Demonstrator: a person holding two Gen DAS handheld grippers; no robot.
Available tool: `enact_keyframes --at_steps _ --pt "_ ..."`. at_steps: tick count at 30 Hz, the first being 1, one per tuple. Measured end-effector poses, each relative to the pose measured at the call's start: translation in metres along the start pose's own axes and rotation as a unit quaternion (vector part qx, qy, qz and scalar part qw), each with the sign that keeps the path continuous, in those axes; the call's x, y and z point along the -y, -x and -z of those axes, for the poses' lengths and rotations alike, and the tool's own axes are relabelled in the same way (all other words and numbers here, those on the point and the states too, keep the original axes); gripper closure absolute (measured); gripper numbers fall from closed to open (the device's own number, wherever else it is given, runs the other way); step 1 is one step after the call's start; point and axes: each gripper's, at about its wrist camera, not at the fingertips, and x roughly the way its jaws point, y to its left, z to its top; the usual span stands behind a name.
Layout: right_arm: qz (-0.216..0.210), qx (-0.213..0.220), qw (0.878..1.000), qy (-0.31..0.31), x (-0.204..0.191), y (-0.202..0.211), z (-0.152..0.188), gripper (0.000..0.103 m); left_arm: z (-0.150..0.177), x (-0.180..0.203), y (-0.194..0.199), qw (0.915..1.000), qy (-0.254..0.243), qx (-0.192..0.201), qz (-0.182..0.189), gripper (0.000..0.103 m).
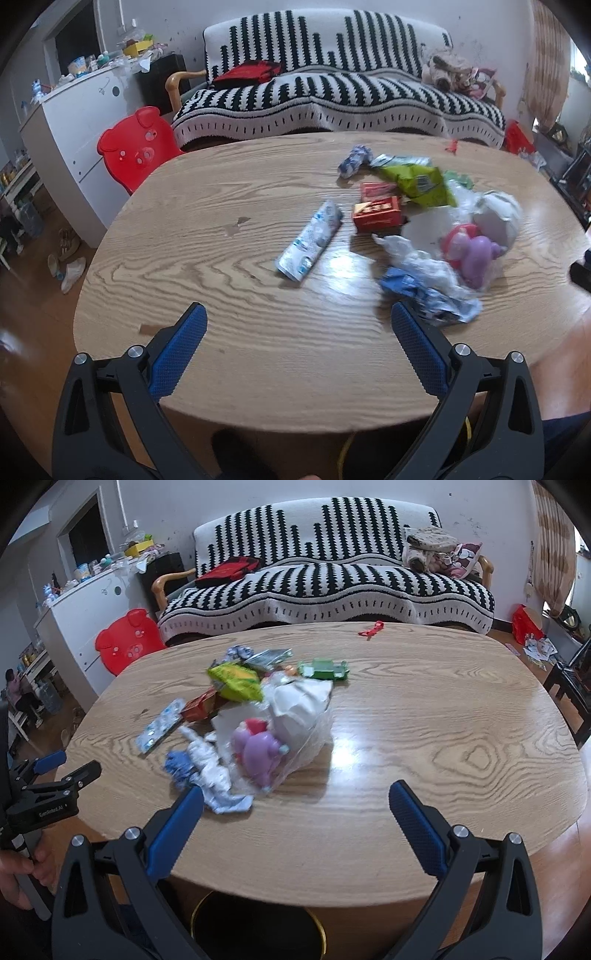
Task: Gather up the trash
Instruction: 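Grasp the pill blister pack with the left gripper while the right gripper grasps the green-printed bag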
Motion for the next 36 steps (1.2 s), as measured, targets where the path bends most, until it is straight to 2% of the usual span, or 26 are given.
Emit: enact_keyframes --at_steps 4,7,10,12,15,18,19,20,21,22,23,26,29,31,34,36 --pt "-0.023 -0.023 0.999 -0.042 0.021 -0.028 -0.025 0.006 -0.015 -0.005 -0.035 0.9994 -0.032 -0.005 -0.011 0.006" --pt "-0.045 -0.05 0.994 -0.08 0.034 -0.055 -0.039 0.006 -0.023 -0.013 -0.068 0.9994 -0.023 -0.024 0.011 0.006" --pt "-0.06 -0.072 0.99 -0.109 0.04 -0.08 -0.045 0.006 -0.031 -0.019 -0.099 0.9988 -0.007 -0.047 0.015 0.006" --pt "-0.067 -0.081 0.987 -0.121 0.041 -0.092 -0.049 0.007 -0.037 -0.018 -0.111 0.9988 -0.008 -0.045 0.018 0.006" --pt "-0.07 -0.089 0.985 -0.133 0.041 -0.105 -0.053 0.012 -0.046 -0.012 -0.124 0.999 -0.019 -0.035 0.02 0.006" --pt "-0.084 -0.094 0.981 -0.148 0.039 -0.114 -0.055 0.031 -0.049 -0.005 -0.135 0.9988 -0.025 -0.037 0.019 0.008" --pt "-0.092 -0.09 0.98 -0.153 0.038 -0.113 -0.055 0.046 -0.049 -0.004 -0.137 0.9987 -0.025 -0.039 0.02 0.019" --pt "-0.098 -0.085 0.979 -0.154 0.036 -0.11 -0.057 0.058 -0.049 -0.002 -0.138 0.9985 -0.023 -0.043 0.023 0.04" --pt "-0.099 -0.084 0.98 -0.15 0.035 -0.109 -0.059 0.059 -0.049 -0.002 -0.139 0.998 -0.019 -0.051 0.031 0.049" --pt "-0.103 -0.079 0.981 -0.146 0.032 -0.105 -0.06 0.065 -0.048 -0.002 -0.138 0.9976 -0.013 -0.055 0.04 0.066" --pt "-0.114 -0.072 0.98 -0.144 0.03 -0.1 -0.062 0.075 -0.048 -0.004 -0.136 0.9972 -0.004 -0.056 0.049 0.08" --pt "-0.134 -0.046 0.979 -0.145 0.029 -0.084 -0.065 0.077 -0.051 -0.009 -0.125 0.9978 0.009 -0.048 0.045 0.097" --pt "-0.17 -0.022 0.973 -0.154 0.031 -0.067 -0.07 0.078 -0.055 -0.019 -0.108 0.9971 0.036 -0.032 0.059 0.103" --pt "-0.192 -0.01 0.969 -0.158 0.032 -0.056 -0.073 0.079 -0.057 -0.022 -0.097 0.9969 0.045 -0.021 0.061 0.103" --pt "-0.204 0.007 0.967 -0.152 0.033 -0.039 -0.076 0.085 -0.059 -0.022 -0.081 0.9966 0.041 -0.009 0.07 0.103" --pt "-0.202 0.012 0.969 -0.143 0.032 -0.032 -0.077 0.085 -0.058 -0.019 -0.073 0.9966 0.033 -0.006 0.076 0.103"
